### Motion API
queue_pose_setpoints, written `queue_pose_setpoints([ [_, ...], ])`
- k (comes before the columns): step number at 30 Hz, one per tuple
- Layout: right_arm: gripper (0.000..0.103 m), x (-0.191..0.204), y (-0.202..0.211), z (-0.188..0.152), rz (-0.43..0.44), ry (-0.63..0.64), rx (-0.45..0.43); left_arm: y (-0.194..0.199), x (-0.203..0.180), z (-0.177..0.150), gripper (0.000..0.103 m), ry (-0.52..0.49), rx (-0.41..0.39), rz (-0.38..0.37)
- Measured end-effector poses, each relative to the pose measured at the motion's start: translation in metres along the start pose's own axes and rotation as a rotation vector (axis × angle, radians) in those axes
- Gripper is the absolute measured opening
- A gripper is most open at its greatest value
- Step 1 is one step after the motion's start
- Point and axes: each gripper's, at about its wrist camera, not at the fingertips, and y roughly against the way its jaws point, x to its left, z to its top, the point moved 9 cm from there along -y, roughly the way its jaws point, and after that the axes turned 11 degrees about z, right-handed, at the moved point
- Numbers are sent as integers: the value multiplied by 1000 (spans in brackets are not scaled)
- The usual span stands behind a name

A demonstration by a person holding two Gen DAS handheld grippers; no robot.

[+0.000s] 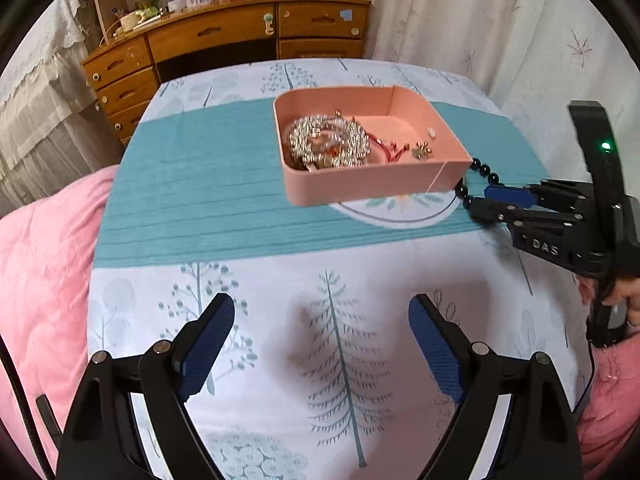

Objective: Organize jewelry
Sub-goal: 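Move the right tool to the black bead bracelet and grasp it, then lift the black bead bracelet with the right tool and lower it into the pink box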

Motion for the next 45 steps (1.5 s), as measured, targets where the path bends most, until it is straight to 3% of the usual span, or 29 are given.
queue_pose_setpoints([
  [9,22,-10,-15,-5,-20,0,7,-1,-3,-4,88,-5,4,14],
  [11,17,-7,-17,-5,-9,16,0,-2,-4,-5,88,-4,8,18],
  [19,15,-6,-12,-1,34,-19,-16,-5,-7,-8,88,-5,24,15],
  [25,15,-6,17,9,58,-55,-81,-2,-3,-6,88,21,15,-12],
  [30,15,-6,47,24,43,-54,-155,6,-5,-3,88,62,18,-124],
  [37,15,-13,80,54,15,-55,-223,9,2,-5,88,70,6,-94],
  [45,15,10,104,94,-3,12,-277,8,9,-8,88,74,6,-73],
])
